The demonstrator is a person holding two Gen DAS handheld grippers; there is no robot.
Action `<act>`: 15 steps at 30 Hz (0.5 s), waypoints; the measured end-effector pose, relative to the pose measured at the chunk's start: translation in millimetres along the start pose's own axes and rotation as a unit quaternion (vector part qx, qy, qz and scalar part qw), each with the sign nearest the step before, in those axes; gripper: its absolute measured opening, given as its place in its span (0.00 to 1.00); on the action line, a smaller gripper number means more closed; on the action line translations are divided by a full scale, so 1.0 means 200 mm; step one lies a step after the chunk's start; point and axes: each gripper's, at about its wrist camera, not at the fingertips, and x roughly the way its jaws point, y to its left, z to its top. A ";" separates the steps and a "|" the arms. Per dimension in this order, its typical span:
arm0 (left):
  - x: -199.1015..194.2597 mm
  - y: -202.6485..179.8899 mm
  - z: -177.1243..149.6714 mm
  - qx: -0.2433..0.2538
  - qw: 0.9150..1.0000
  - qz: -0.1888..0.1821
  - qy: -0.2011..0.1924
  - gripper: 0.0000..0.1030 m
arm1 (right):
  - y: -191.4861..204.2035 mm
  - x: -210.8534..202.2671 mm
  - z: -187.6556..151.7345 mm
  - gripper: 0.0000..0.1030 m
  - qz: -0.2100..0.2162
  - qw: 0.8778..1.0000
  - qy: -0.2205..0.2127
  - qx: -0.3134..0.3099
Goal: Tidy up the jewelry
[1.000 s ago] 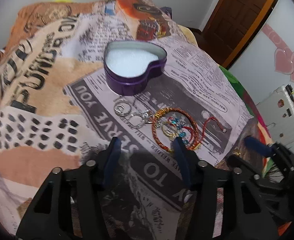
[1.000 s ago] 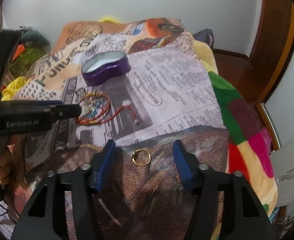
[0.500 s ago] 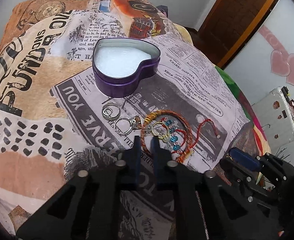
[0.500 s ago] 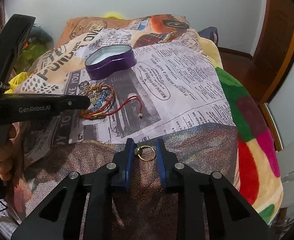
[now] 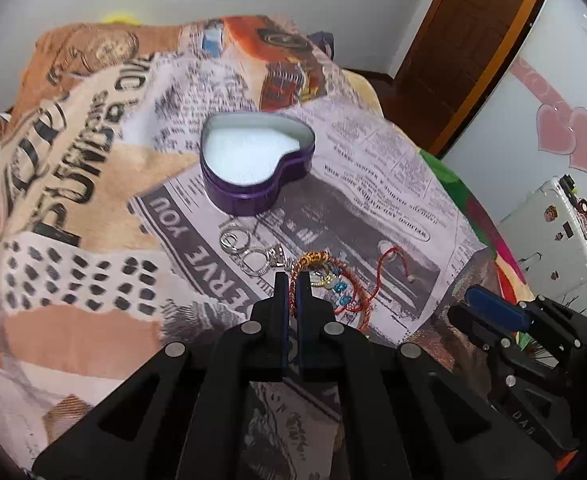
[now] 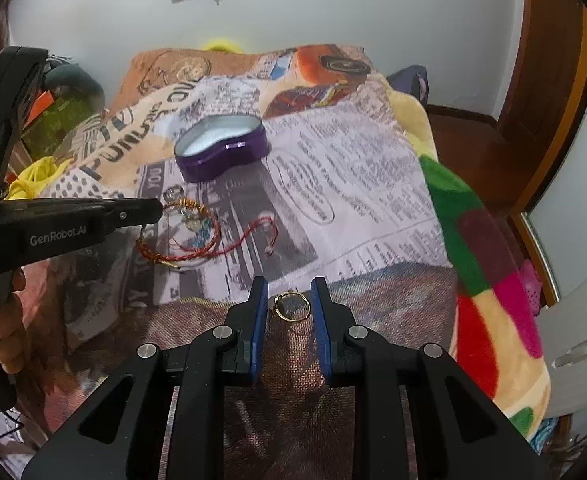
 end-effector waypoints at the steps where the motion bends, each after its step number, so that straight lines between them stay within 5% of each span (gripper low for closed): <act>1: -0.03 0.00 0.00 0.002 1.000 0.002 -0.006 0.01 | 0.00 -0.01 0.01 0.19 0.000 1.000 -0.003 0.000; 15: -0.29 0.05 0.04 0.017 0.997 0.026 -0.073 0.01 | 0.09 -0.09 0.13 0.19 0.004 0.999 -0.046 -0.015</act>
